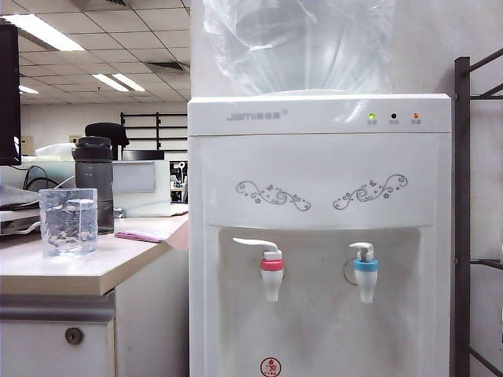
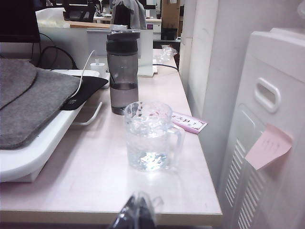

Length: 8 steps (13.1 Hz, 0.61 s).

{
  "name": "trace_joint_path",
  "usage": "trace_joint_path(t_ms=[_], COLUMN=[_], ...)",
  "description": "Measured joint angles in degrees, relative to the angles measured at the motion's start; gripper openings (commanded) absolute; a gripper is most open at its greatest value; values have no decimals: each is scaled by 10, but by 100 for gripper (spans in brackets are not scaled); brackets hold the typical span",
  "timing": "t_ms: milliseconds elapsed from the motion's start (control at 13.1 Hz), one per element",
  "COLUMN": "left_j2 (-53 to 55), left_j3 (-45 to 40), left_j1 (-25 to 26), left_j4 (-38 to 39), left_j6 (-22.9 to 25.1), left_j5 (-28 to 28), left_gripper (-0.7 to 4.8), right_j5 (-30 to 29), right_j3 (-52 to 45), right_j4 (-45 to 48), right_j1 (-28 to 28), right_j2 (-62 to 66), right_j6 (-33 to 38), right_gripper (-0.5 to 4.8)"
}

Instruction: Pick up the plastic mug from the left desk, go to the cold water outlet of the water dispenser, press the vertical switch to get some water, then put the mug back on the desk.

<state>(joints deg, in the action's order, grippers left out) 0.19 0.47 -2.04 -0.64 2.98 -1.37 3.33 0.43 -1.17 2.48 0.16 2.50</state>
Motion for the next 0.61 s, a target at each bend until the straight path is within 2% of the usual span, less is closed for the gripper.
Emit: trace_joint_path(t_ms=[612], left_j2=[0], left_j3=[0], left_j1=[0], left_j4=[0], left_j6=[0], left_j5=[0], left_gripper=[-5], right_j5=[-4], right_j3=[0], right_j4=[-13], right_j1=[0], right_j2=[0], right_j6=[0], right_gripper=[-1])
